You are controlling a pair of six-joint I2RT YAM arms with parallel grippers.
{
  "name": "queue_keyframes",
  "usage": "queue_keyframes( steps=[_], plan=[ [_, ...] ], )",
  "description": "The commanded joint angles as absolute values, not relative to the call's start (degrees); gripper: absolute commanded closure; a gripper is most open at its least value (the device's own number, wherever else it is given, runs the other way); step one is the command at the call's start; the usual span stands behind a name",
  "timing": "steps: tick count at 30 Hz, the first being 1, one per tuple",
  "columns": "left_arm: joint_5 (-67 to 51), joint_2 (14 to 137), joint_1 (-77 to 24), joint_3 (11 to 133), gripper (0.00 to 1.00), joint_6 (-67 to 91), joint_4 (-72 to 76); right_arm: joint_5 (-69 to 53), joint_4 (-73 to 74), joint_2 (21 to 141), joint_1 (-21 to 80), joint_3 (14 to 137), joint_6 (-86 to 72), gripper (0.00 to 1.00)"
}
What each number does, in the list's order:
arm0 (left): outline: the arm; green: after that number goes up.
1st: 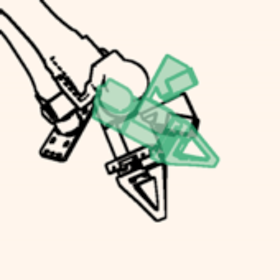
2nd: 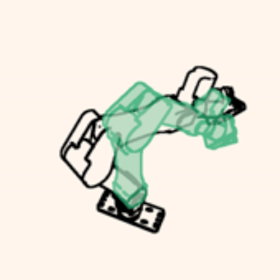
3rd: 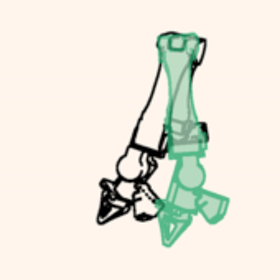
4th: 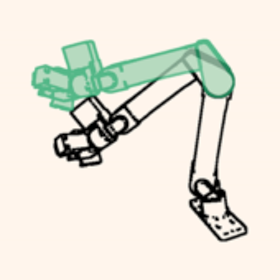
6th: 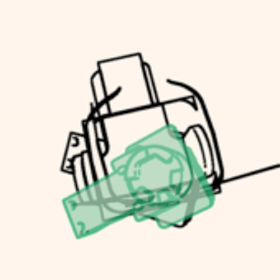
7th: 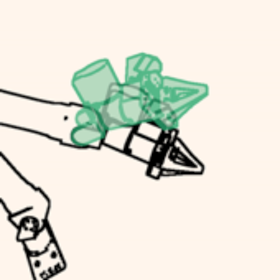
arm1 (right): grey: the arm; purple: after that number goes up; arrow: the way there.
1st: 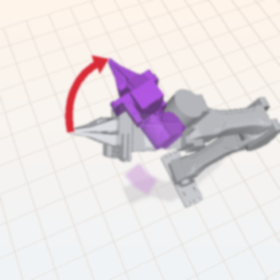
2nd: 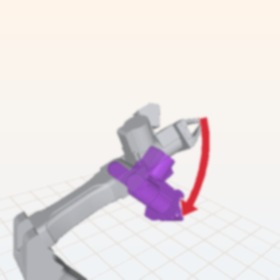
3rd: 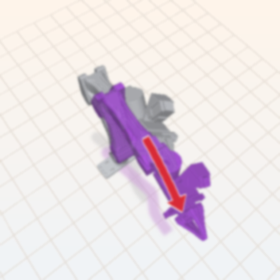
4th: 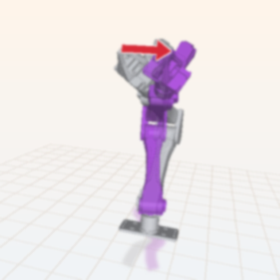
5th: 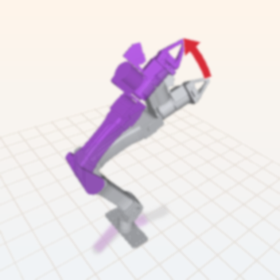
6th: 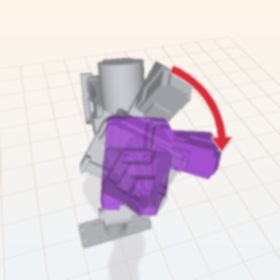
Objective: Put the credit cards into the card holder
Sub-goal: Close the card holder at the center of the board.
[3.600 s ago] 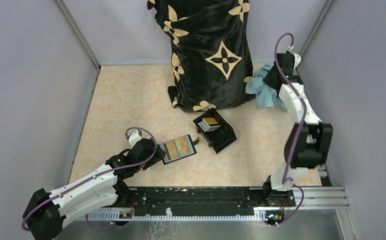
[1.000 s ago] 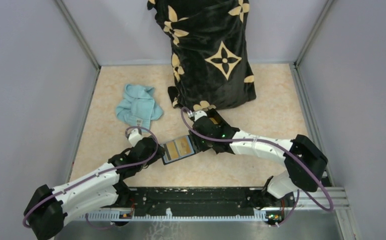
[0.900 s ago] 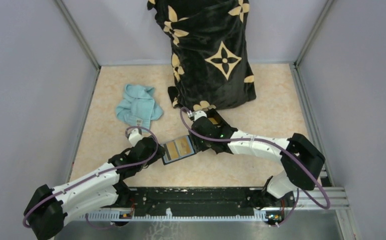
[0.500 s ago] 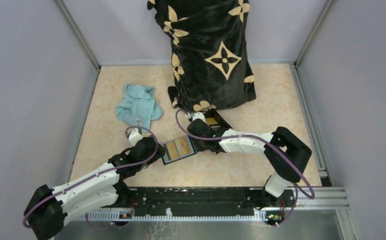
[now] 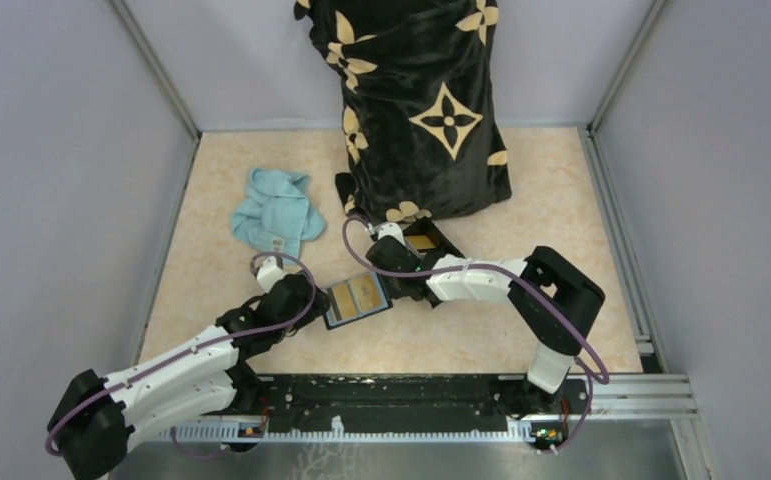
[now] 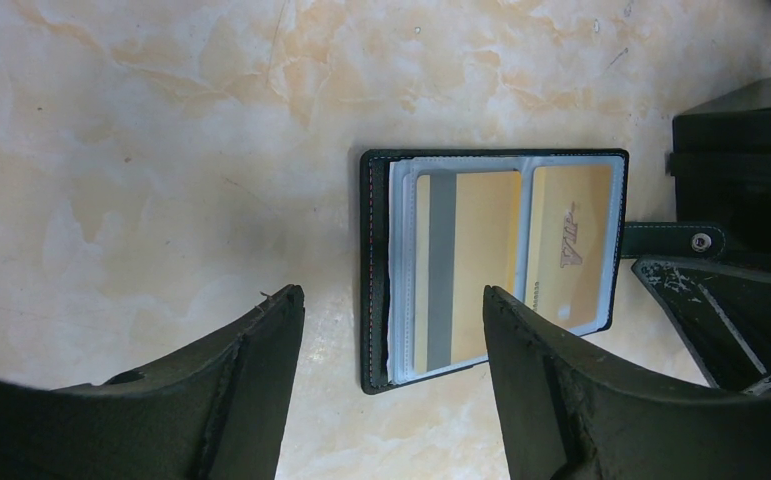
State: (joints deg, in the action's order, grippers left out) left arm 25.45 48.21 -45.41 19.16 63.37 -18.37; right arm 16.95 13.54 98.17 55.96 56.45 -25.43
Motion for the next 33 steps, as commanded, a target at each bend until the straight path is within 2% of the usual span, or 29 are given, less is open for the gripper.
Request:
queue_keyframes(
  steps=[1, 9, 25, 33],
  plan=[
    [25.5, 47.7, -45.8, 18.8, 0.28, 63.4, -17.8, 19.2, 10.6, 98.1, 55.7, 59.2, -24.0, 0.78],
    [24.9, 48.6, -45.8, 17.8, 0.28, 64.1, -16.9, 21.3, 9.3, 96.7, 55.7, 59.2, -20.7, 1.0],
    [23.8, 48.7, -45.8, 16.6, 0.31, 64.0, -14.9, 26.6, 13.4, 90.7, 57.9, 61.7, -15.1, 1.0],
    [22.3, 48.2, -45.8, 15.6, 0.36, 63.4, -14.2, 29.4, 16.7, 90.7, 62.5, 65.3, -13.6, 1.0]
  ],
)
